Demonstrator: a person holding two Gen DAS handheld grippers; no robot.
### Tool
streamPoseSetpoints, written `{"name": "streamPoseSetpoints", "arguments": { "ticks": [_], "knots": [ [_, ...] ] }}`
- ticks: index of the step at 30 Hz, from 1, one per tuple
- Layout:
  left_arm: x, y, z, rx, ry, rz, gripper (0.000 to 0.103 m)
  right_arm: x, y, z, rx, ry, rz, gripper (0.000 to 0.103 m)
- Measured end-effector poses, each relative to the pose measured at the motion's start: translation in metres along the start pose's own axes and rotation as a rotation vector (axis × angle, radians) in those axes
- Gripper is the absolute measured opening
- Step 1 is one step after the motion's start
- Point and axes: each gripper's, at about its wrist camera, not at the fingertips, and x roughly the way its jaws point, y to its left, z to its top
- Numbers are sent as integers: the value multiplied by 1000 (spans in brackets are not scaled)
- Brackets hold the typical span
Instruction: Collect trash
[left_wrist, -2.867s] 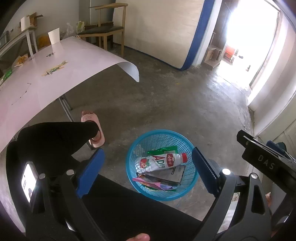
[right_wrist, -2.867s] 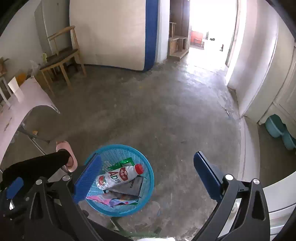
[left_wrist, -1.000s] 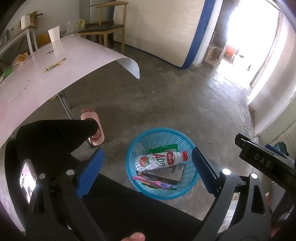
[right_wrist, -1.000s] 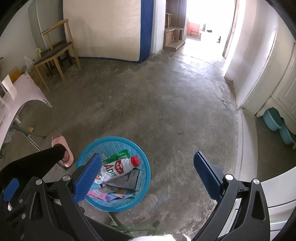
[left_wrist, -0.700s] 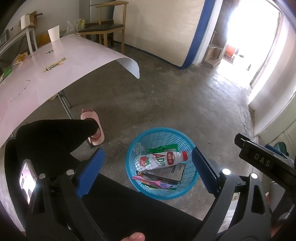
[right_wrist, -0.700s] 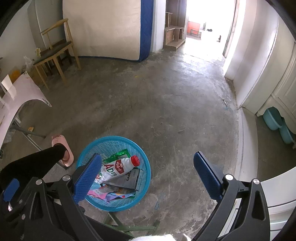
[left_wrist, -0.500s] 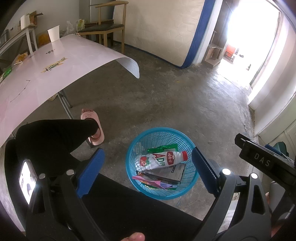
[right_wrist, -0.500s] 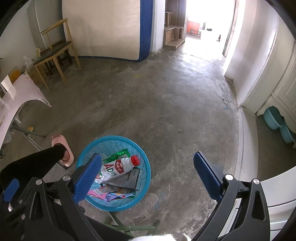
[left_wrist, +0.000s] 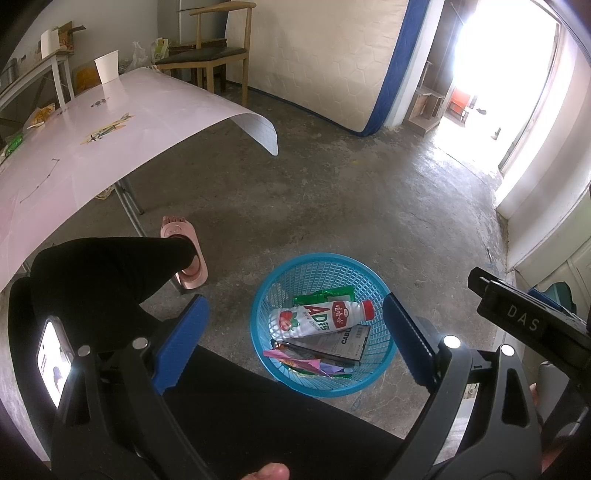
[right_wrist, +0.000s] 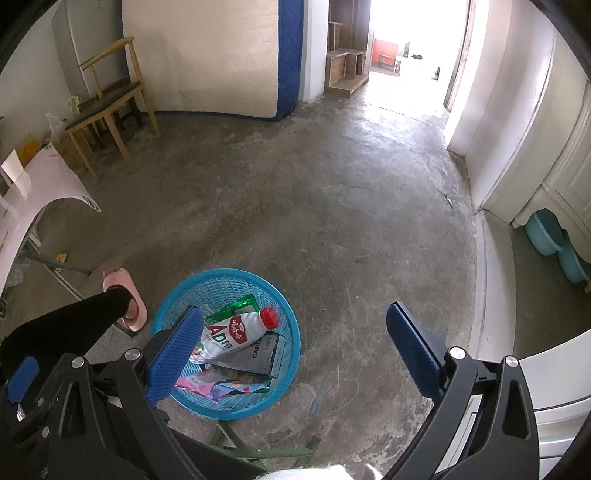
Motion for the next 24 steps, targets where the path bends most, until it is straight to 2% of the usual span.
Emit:
{"name": "streamPoseSetpoints", "arguments": {
  "ticks": [24],
  "knots": [
    [-1,-1,-1,4,4,-2,91,-2,3,-2,-10,13,17,97]
  ]
}}
